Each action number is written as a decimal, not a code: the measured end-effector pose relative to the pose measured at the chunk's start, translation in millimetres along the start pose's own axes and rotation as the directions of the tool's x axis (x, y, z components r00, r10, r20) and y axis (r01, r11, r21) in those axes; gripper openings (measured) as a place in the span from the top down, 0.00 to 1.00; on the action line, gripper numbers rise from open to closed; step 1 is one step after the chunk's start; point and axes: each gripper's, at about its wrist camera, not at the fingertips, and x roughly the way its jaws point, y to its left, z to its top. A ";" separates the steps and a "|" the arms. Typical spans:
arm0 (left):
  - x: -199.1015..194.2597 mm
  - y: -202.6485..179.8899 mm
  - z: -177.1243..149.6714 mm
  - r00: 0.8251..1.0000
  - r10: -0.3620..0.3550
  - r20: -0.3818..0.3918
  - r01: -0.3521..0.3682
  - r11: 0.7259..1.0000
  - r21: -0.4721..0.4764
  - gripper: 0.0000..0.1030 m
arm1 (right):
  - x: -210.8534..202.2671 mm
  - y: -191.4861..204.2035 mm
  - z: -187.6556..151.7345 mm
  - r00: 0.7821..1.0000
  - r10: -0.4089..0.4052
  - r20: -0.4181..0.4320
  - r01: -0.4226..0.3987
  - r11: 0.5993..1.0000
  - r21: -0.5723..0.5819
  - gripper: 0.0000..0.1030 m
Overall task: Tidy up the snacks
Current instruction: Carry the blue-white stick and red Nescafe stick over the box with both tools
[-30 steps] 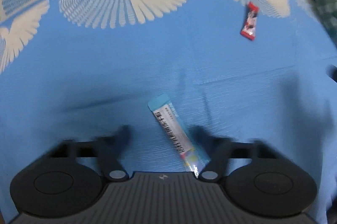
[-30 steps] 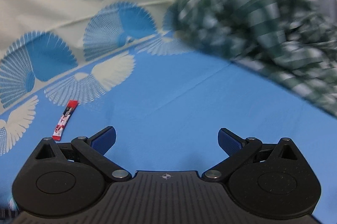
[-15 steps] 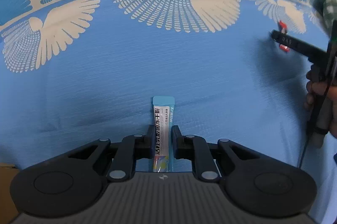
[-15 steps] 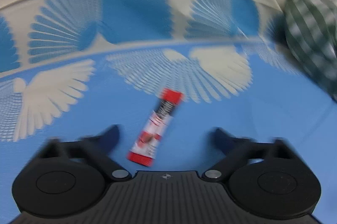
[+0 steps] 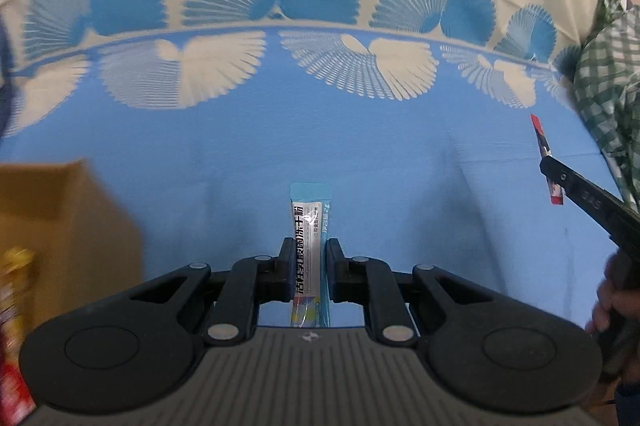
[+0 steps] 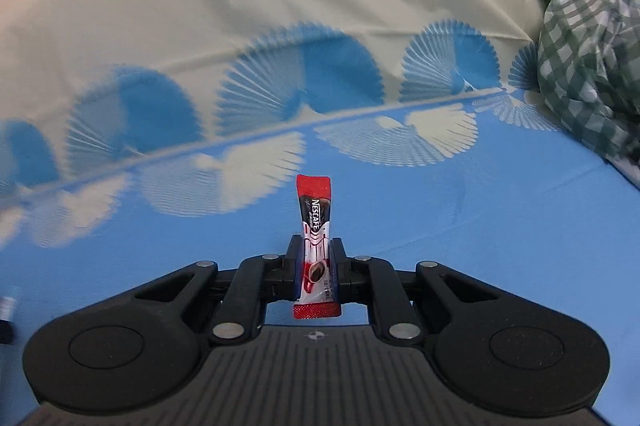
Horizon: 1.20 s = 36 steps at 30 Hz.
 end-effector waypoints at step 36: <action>-350.7 178.4 -285.6 0.972 0.193 0.135 -0.177 0.977 -0.120 0.83 | -414.2 312.2 -128.7 0.881 0.456 -0.124 -0.472 0.844 -0.253 0.87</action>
